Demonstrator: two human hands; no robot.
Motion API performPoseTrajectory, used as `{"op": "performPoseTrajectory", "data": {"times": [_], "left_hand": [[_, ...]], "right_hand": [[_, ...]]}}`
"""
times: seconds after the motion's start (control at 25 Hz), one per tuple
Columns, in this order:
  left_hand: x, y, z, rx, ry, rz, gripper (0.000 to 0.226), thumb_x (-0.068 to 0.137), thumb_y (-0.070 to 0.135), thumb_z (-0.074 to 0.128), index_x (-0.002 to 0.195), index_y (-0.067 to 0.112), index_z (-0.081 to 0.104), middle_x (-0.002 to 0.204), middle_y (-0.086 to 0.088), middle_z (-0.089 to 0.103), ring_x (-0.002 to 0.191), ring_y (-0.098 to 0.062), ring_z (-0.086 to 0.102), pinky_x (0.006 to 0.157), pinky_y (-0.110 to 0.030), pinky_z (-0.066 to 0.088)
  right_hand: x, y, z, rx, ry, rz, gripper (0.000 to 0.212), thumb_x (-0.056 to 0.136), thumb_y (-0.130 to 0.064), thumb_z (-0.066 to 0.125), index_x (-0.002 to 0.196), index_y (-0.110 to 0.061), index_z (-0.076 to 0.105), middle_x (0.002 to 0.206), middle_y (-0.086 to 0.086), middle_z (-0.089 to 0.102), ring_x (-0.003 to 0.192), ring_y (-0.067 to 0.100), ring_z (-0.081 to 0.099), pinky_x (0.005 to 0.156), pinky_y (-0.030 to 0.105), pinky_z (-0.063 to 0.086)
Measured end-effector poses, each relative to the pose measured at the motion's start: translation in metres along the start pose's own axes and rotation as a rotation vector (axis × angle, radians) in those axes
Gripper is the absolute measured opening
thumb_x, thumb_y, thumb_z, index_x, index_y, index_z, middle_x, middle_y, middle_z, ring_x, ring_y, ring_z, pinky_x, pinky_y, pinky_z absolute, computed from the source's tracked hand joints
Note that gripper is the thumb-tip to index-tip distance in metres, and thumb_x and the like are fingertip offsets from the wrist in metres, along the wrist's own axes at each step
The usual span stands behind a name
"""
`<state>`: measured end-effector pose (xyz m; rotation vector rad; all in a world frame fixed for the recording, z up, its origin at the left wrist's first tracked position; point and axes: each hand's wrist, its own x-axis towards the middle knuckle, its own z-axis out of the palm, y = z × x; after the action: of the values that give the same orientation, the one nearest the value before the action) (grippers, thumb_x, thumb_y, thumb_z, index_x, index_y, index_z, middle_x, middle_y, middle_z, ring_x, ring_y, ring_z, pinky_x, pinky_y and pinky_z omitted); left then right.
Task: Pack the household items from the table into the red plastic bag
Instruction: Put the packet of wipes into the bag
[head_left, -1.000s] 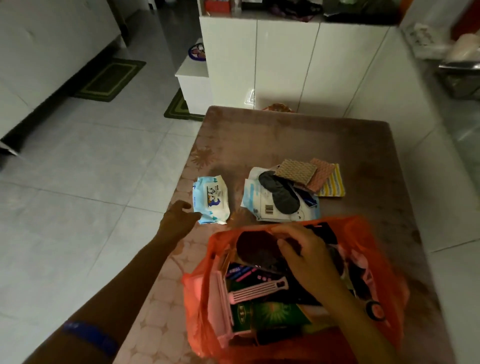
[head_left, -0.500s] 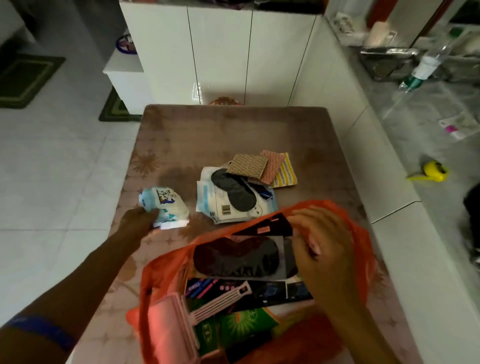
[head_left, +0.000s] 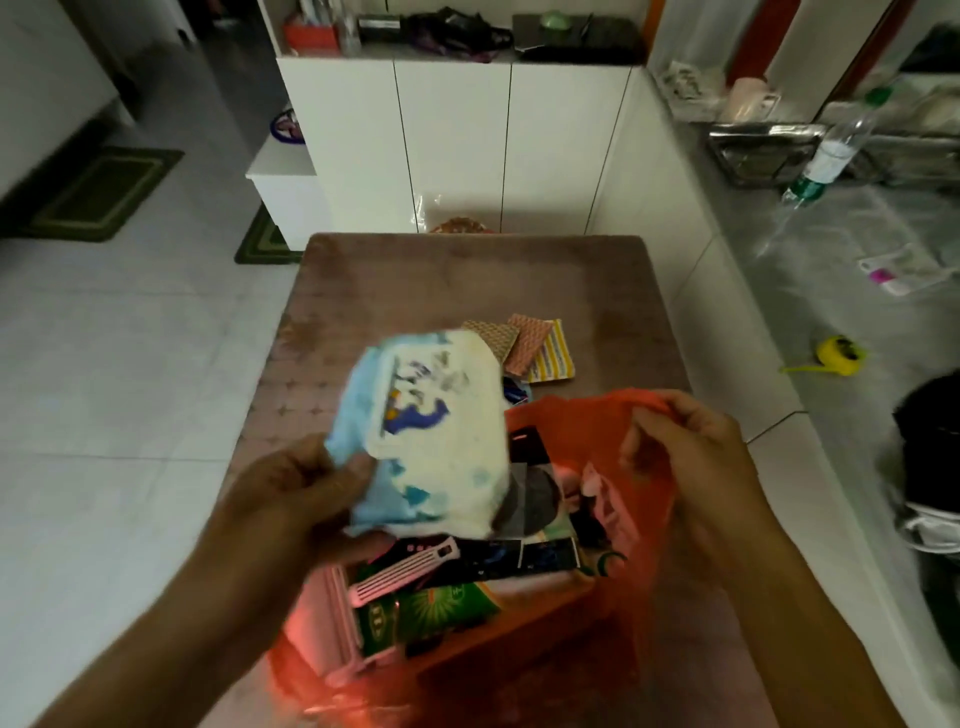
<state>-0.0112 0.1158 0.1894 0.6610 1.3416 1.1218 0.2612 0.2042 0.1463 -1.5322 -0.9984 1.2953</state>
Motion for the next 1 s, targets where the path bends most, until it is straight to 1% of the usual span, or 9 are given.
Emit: {"op": "performPoseTrajectory", "data": {"times": [0.12,0.24,0.36,0.48,0.68,0.76,0.84,0.92,1.0], "left_hand": [[0.007,-0.054,0.058,0.057,-0.056,-0.152,0.021,0.085,0.009,0.062,0.092,-0.010,0.056,0.087,-0.013,0.074,0.072,-0.021,0.073,0.056,-0.030,0.059],[0.047,-0.099,0.099,0.230,-0.023,-0.025,0.020,0.091,0.015,0.060,0.075,0.005,0.054,0.094,-0.014,0.070,0.080,-0.022,0.072,0.064,-0.041,0.060],[0.073,-0.131,0.126,0.623,-0.031,0.140,0.027,0.088,0.031,0.061,0.071,0.013,0.049,0.083,-0.012,0.065,0.076,-0.025,0.067,0.065,-0.050,0.057],[0.081,-0.144,0.133,0.833,-0.054,0.139,0.032,0.087,0.033,0.062,0.071,0.009,0.050,0.080,-0.012,0.064,0.073,-0.023,0.063,0.066,-0.045,0.055],[0.078,-0.156,0.134,0.937,-0.199,0.054,0.037,0.086,0.043,0.060,0.063,0.016,0.050,0.063,-0.002,0.055,0.055,-0.014,0.053,0.052,-0.032,0.045],[0.075,-0.157,0.135,0.929,-0.193,0.040,0.040,0.086,0.044,0.060,0.059,0.018,0.046,0.059,-0.002,0.049,0.051,-0.011,0.045,0.051,-0.032,0.041],[0.065,-0.144,0.127,0.861,-0.223,0.041,0.030,0.084,0.041,0.063,0.074,0.014,0.060,0.074,-0.006,0.062,0.062,-0.010,0.054,0.062,-0.037,0.053],[0.050,-0.117,0.104,0.839,-0.272,0.125,0.020,0.085,0.036,0.064,0.101,0.025,0.065,0.100,0.008,0.067,0.084,-0.003,0.060,0.077,-0.030,0.055],[0.033,-0.068,0.075,0.797,-0.149,0.362,0.018,0.087,0.029,0.061,0.104,0.036,0.062,0.100,0.019,0.064,0.089,0.003,0.060,0.079,-0.020,0.054]], "right_hand": [[-0.005,-0.015,-0.010,0.003,-0.026,-0.081,0.016,0.096,-0.008,0.050,0.090,-0.007,0.065,0.064,0.005,0.064,0.046,0.015,0.049,0.042,0.024,0.039],[-0.012,-0.020,-0.021,-0.056,-0.070,-0.151,0.017,0.096,-0.008,0.050,0.089,-0.007,0.065,0.066,0.007,0.065,0.044,0.012,0.046,0.037,0.020,0.034],[-0.022,-0.014,-0.029,-0.078,-0.114,-0.178,0.016,0.097,-0.008,0.050,0.094,-0.006,0.065,0.063,0.006,0.064,0.045,0.010,0.046,0.040,0.017,0.036],[-0.027,-0.007,-0.033,-0.099,-0.128,-0.188,0.016,0.097,-0.011,0.051,0.095,-0.010,0.067,0.061,0.003,0.064,0.044,0.010,0.046,0.039,0.018,0.036],[-0.028,0.000,-0.017,-0.107,-0.195,-0.135,0.013,0.094,-0.010,0.055,0.095,-0.015,0.067,0.063,0.009,0.064,0.046,0.018,0.045,0.042,0.021,0.036],[-0.019,0.001,-0.003,-0.240,-0.092,-0.145,0.010,0.092,-0.016,0.060,0.102,-0.017,0.061,0.068,0.002,0.064,0.052,0.015,0.054,0.048,0.021,0.038],[-0.012,0.004,0.005,-0.498,0.103,-0.142,0.034,0.089,-0.022,0.064,0.120,-0.021,0.050,0.093,0.001,0.063,0.080,0.015,0.062,0.063,0.025,0.044],[-0.014,0.002,0.006,-0.657,0.266,-0.401,0.055,0.083,-0.015,0.064,0.134,-0.018,0.042,0.127,0.007,0.054,0.116,0.024,0.052,0.091,0.038,0.044],[-0.021,-0.002,0.023,-0.642,0.220,-0.780,0.058,0.073,-0.007,0.061,0.130,-0.011,0.050,0.134,0.008,0.051,0.126,0.022,0.044,0.104,0.039,0.037]]}}
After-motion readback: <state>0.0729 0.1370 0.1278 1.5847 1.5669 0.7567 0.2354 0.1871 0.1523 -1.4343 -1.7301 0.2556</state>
